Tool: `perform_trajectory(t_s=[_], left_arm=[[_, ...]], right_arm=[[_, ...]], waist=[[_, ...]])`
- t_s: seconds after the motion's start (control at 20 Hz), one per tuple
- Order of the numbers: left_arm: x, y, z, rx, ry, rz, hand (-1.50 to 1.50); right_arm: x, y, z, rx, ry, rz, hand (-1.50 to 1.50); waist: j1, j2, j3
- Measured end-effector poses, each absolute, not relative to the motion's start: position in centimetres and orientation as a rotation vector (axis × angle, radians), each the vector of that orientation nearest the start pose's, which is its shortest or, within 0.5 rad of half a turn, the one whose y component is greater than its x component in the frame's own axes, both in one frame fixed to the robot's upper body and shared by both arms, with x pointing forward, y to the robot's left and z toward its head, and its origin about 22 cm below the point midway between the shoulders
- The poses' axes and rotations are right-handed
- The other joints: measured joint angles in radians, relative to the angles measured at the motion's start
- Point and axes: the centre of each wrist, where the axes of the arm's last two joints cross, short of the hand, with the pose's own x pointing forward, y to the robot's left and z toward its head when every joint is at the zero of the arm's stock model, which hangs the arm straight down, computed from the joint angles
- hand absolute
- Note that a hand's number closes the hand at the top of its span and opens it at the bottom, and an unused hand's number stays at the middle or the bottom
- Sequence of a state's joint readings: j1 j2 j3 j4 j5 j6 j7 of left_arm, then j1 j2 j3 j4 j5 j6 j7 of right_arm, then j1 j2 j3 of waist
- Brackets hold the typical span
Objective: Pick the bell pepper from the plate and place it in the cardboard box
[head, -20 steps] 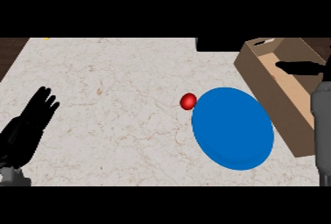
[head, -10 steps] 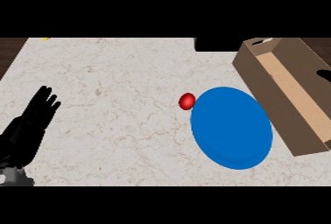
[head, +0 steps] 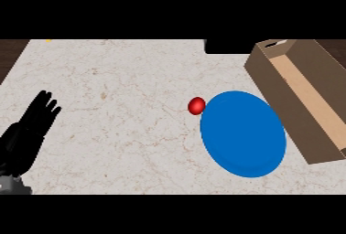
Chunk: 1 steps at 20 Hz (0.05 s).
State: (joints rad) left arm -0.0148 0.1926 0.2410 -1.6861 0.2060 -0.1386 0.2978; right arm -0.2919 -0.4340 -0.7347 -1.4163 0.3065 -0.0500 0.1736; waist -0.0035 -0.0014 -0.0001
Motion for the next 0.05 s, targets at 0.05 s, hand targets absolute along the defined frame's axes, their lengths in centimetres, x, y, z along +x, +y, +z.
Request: perform_trajectory(t_s=[0.05], left_arm=[[24.0,32.37,5.46,0.056,-1.445,0.052,0.0]], right_arm=[[24.75,-46.98,13.03,-1.006,-1.474,-0.259,-1.5]], waist=[[0.0,0.0,0.0]])
